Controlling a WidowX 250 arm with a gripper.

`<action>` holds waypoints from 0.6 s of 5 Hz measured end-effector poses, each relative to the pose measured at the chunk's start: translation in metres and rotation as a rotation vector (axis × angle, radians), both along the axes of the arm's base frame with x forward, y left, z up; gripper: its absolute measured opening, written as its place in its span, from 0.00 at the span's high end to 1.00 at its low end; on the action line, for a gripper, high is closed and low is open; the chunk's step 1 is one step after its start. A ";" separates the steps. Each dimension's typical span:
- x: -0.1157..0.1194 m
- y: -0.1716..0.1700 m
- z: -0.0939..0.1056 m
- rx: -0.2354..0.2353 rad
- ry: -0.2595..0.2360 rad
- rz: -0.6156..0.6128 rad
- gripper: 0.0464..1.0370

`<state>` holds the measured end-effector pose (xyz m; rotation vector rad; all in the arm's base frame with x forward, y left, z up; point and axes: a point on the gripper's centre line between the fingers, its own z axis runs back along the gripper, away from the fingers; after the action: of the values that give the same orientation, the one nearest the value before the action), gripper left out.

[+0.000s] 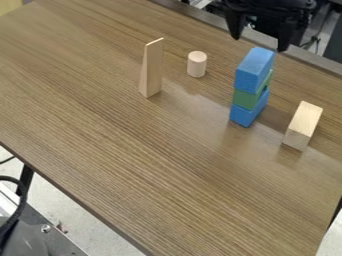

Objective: Mover bloque azul encima del bloque derecho

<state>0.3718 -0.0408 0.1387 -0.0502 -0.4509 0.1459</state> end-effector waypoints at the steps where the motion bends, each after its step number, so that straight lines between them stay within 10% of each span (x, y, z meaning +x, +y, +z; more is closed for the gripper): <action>1: 0.007 -0.001 -0.010 0.006 0.013 -0.006 0.04; 3: 0.010 -0.001 -0.018 0.019 0.014 -0.029 0.04</action>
<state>0.3821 -0.0416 0.1210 -0.0370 -0.4371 0.1137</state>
